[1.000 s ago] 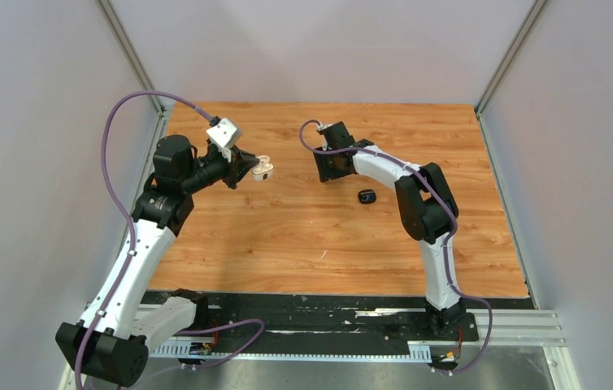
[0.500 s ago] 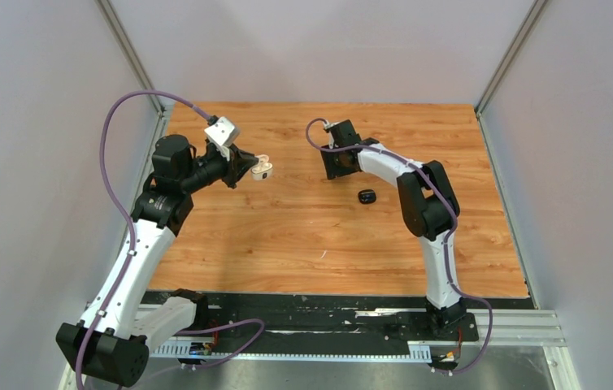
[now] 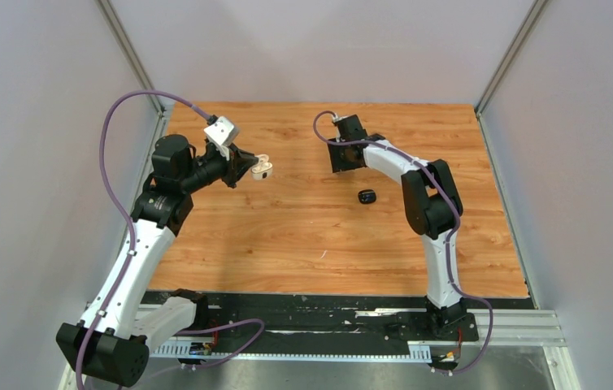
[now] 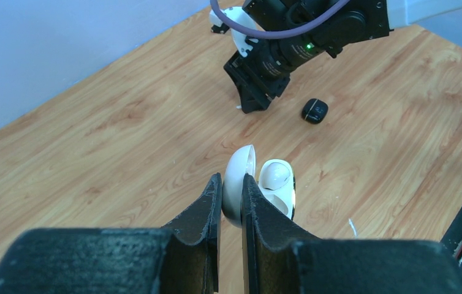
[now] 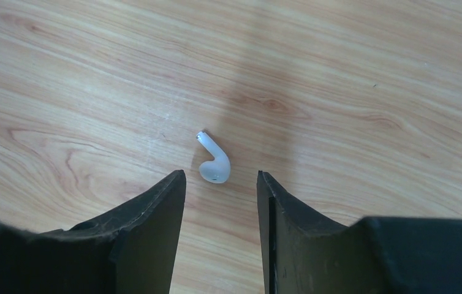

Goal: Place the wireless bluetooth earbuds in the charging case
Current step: Pick up the earbud from the center of the board.

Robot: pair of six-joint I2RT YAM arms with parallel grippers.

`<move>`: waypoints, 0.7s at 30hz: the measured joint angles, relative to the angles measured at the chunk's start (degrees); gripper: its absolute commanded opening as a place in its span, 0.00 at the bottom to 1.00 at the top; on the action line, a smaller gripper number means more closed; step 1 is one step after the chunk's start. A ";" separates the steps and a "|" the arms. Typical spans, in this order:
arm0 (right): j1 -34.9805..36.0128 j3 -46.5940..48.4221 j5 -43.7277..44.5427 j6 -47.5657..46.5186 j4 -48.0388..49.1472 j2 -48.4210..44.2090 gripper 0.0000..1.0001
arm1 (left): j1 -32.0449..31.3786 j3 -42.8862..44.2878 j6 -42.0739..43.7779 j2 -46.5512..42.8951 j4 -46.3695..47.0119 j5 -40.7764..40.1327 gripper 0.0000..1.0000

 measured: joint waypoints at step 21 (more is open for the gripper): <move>0.37 7.48 5.99 19.41 -7.15 2.69 0.38 | 0.11 1.90 1.16 1.11 -3.96 -0.61 0.00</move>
